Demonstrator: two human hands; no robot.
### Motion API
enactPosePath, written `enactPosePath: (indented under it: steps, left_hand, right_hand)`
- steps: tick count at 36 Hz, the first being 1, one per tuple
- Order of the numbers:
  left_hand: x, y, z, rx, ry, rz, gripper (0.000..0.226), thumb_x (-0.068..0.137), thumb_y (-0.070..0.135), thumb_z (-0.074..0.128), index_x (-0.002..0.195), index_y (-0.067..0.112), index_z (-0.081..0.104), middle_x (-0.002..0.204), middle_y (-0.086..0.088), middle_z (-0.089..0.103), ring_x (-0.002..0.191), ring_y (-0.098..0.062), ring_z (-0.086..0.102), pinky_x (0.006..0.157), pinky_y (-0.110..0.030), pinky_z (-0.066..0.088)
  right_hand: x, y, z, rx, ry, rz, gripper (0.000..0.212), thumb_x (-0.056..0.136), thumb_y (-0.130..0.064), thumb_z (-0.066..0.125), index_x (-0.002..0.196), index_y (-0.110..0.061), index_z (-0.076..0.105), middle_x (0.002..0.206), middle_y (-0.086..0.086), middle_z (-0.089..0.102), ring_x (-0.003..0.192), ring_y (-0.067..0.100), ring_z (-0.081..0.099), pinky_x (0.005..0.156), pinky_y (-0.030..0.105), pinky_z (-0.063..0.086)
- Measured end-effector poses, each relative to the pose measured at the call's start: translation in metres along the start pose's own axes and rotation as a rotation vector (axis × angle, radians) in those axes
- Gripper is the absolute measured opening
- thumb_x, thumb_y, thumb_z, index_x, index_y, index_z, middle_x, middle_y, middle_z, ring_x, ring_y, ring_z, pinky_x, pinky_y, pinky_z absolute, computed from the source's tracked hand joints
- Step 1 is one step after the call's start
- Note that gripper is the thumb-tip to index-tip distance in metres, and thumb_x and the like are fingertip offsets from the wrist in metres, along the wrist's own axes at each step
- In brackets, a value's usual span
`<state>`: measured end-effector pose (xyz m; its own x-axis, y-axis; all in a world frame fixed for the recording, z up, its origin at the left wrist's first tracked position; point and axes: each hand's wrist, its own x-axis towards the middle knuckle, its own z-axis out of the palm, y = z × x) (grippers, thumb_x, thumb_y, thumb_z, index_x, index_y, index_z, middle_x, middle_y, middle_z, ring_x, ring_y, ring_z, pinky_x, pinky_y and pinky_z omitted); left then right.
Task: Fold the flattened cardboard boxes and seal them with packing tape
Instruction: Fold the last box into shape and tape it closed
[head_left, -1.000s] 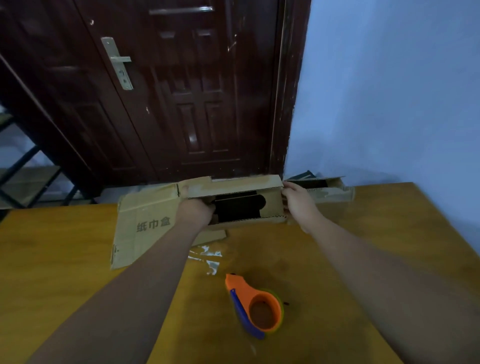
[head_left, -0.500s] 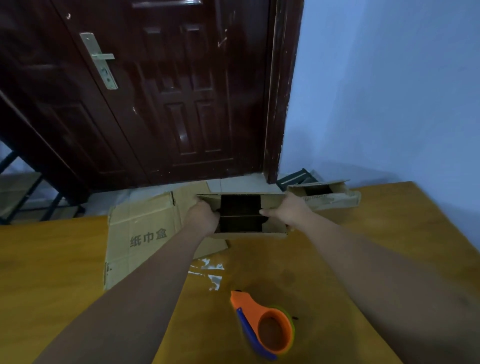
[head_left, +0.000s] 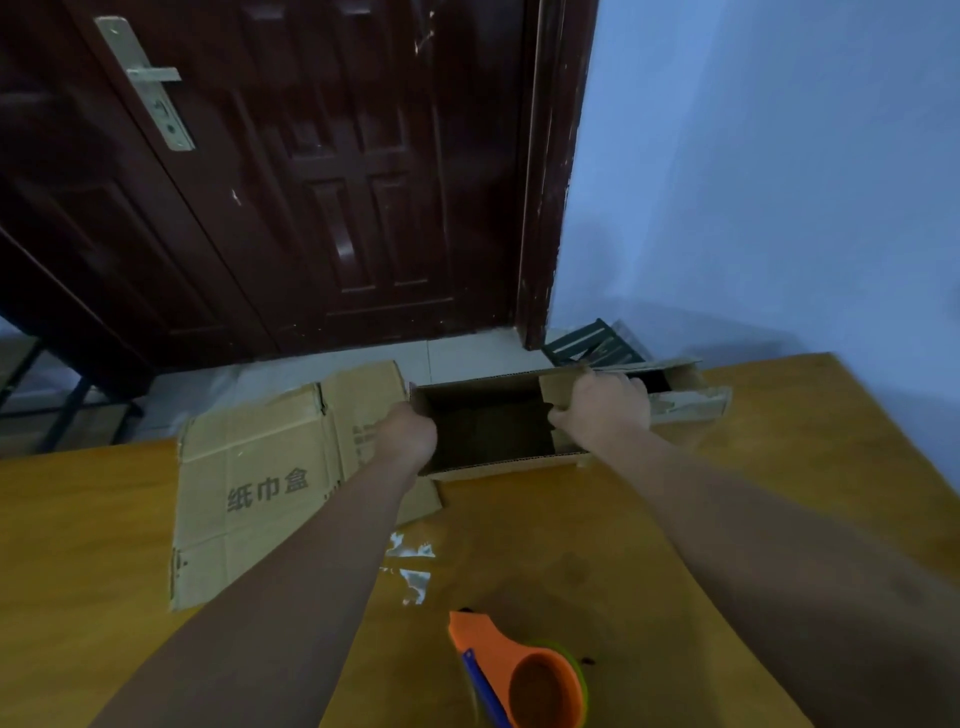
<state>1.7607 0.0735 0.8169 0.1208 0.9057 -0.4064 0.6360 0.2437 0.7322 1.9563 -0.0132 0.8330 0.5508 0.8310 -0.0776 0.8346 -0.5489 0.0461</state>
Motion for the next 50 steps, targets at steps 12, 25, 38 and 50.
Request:
enactPosePath:
  steps: [12,25,38,50]
  left_hand:
    - [0.021,0.006,0.024,0.028,0.07,0.05,0.021,0.1,0.022,0.043,0.112,0.012,0.056,0.097,-0.008,0.061,0.083,-0.021,0.054,0.069,-0.034,0.045]
    - [0.012,0.018,0.036,-0.017,-0.011,0.046,0.045,0.102,0.035,0.036,0.138,0.009,0.043,0.129,-0.013,0.054,0.101,-0.023,0.052,0.082,-0.035,0.042]
    - [-0.023,-0.026,0.022,-0.31,0.071,0.084,0.056,0.099,0.053,0.027,0.14,0.02,0.044,0.139,-0.006,0.05,0.128,-0.026,0.044,0.107,-0.044,0.034]
    - [-0.029,-0.094,-0.049,-0.069,0.225,0.069,0.03,0.095,0.014,0.049,0.122,0.016,0.062,0.123,-0.009,0.063,0.107,-0.028,0.059,0.083,-0.031,0.043]
  right_hand:
    - [0.019,0.03,0.008,0.186,-0.147,-0.039,0.024,0.098,-0.033,0.035,0.086,-0.017,0.048,0.075,0.0,0.053,0.076,0.02,0.049,0.091,0.044,0.039]
    - [0.024,0.042,0.005,0.169,0.057,0.06,0.023,0.096,-0.035,0.044,0.091,-0.013,0.043,0.072,0.001,0.056,0.064,0.019,0.055,0.057,0.033,0.043]
    - [-0.03,-0.003,0.015,0.403,0.434,-0.398,0.015,0.085,-0.013,0.06,0.1,-0.013,0.058,0.094,0.004,0.056,0.087,0.018,0.053,0.08,0.033,0.047]
    - [-0.078,-0.122,0.032,0.409,-0.195,-0.738,0.041,0.096,-0.022,0.046,0.136,-0.022,0.039,0.13,0.007,0.052,0.108,0.026,0.055,0.082,0.04,0.051]
